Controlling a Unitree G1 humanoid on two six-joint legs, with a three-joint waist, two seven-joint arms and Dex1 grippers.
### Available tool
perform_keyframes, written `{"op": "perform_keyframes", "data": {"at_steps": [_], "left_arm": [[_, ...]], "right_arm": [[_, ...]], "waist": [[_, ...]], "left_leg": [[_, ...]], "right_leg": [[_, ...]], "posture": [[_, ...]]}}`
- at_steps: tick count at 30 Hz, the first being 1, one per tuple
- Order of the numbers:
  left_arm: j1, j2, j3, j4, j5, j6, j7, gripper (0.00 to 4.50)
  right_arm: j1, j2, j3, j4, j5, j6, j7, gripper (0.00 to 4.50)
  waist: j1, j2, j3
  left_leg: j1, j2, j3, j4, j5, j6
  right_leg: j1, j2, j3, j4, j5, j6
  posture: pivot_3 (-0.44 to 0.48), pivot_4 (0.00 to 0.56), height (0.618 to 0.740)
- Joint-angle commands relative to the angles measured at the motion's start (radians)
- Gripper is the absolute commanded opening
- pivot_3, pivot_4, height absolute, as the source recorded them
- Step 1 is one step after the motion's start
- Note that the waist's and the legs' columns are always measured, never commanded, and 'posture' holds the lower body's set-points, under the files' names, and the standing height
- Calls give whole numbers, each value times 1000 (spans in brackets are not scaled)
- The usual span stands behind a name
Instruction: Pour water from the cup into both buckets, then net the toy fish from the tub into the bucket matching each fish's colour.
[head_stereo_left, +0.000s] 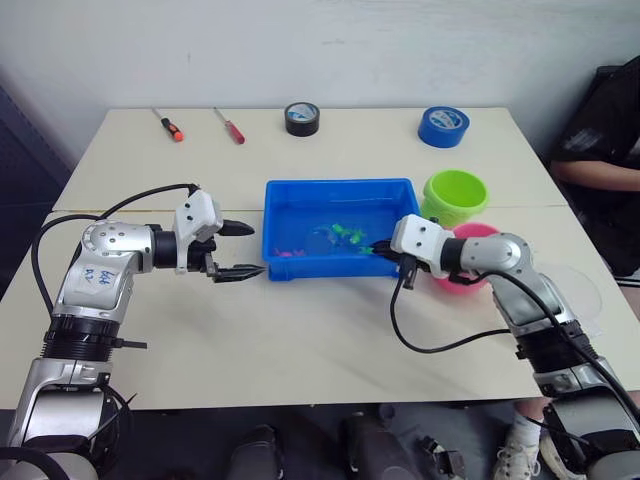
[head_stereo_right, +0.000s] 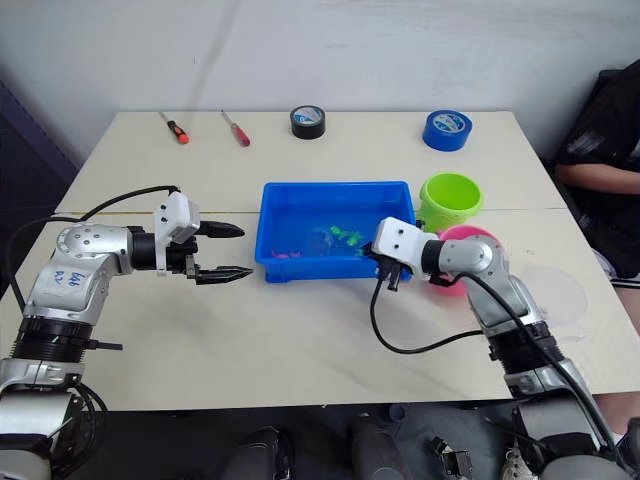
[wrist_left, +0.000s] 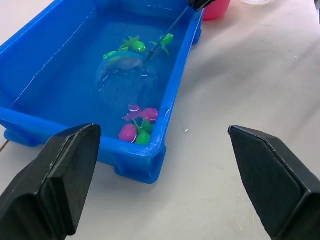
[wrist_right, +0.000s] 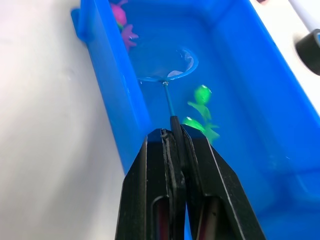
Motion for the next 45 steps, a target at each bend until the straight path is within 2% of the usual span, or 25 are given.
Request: {"op": "perform_keyframes", "data": {"at_steps": [1,7,13,18,26,33,45], "left_arm": [[-2,11,26,-29,-14,-5,6,4477],[-14,5,23,-13,-11,-12,9,4477],[-26,-7,15,-1,-8,-18,6,4477],[-27,-8,15,-1,-8,-17,3,4477],[-16,-5,22,-17,-12,-9,7,4477],[7,2,33,-36,-19,-2,13,4477],[5,-9,30,-31,-18,-5,18,4477]], "right_arm": [[-11,-1,-61,-51,68,67,16,0],[7,-6,-90,-85,114,151,17,0],[5,-16,-69,-66,71,96,2,0],[-22,-42,-3,6,-67,-113,-23,0],[-47,-20,20,70,-70,-213,21,0],[-51,12,-27,36,30,-69,56,0],[-29,21,-125,-6,113,195,-8,0]], "waist": [[1,0,0],[1,0,0],[1,0,0],[0,0,0],[0,0,0],[-1,0,0],[0,0,0]], "left_leg": [[0,0,0,0,0,0],[0,0,0,0,0,0],[0,0,0,0,0,0],[0,-1,0,0,0,0],[0,0,0,0,0,0],[0,0,0,0,0,0],[0,0,-1,0,0,0]], "right_leg": [[0,0,0,0,0,0],[0,0,0,0,0,0],[0,0,0,0,0,0],[0,0,0,-1,0,0],[0,0,0,0,0,0],[0,0,0,0,0,0],[0,-1,-1,0,0,0]], "posture": [[0,150,740],[0,150,740],[0,150,740],[0,150,740],[0,150,740],[0,150,740],[0,150,740]]}}
